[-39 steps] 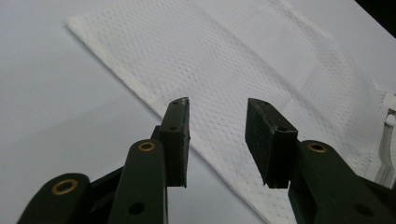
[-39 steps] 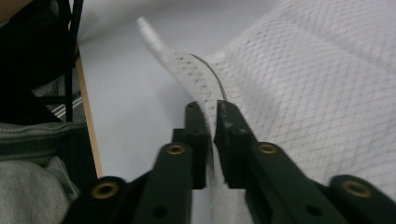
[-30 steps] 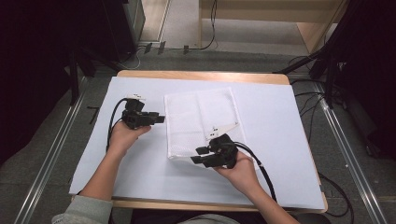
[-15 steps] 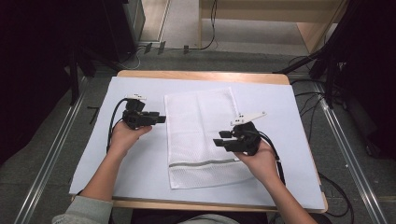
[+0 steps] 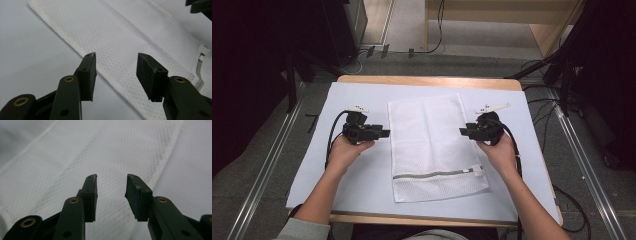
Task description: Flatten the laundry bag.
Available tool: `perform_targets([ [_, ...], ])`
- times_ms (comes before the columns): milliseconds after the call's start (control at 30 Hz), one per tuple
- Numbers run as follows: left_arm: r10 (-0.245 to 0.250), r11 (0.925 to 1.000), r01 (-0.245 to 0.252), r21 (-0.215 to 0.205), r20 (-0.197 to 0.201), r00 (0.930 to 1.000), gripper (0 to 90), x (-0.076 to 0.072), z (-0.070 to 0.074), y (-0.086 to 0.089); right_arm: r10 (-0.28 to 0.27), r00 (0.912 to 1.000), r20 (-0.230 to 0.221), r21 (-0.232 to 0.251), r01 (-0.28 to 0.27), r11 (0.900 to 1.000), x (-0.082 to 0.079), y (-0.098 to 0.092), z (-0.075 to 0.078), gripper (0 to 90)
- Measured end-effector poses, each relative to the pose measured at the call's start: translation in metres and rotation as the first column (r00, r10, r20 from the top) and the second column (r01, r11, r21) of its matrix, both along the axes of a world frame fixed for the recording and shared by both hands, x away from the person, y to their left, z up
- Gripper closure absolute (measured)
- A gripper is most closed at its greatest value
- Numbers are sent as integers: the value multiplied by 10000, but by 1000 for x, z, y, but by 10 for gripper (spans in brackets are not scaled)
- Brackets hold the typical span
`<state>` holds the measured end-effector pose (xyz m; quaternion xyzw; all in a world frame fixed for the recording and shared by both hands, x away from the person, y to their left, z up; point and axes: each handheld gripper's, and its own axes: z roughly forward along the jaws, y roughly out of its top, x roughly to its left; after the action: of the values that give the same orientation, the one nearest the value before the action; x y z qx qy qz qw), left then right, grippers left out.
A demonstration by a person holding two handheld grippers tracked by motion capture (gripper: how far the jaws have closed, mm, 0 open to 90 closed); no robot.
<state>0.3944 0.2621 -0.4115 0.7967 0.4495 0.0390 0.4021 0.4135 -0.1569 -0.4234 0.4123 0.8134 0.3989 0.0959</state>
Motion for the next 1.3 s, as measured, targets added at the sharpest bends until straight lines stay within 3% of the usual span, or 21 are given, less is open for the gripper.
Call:
perform_targets([
  [200,84,10000,-84,-5,47,10000,509,-5,-1,2,-655,9978,-87,-99,654,9978,34,-6,-13,648],
  [667,138,9999,-139,61,49,9999,510,-10,-4,8,-1403,9887,-531,-397,1383,9896,86,7,-33,640],
  [833,258,9997,-258,18,81,9996,512,-11,-5,12,-1512,9865,-622,-421,1488,9880,91,13,-40,651],
  [1033,349,9994,-348,-43,127,9993,512,-12,-4,13,-1380,9866,-865,-535,1337,9896,90,23,-46,900],
  [1300,228,9997,-228,32,83,9997,512,-11,-6,9,-1504,9830,-1057,-512,1456,9880,90,18,-45,900],
])
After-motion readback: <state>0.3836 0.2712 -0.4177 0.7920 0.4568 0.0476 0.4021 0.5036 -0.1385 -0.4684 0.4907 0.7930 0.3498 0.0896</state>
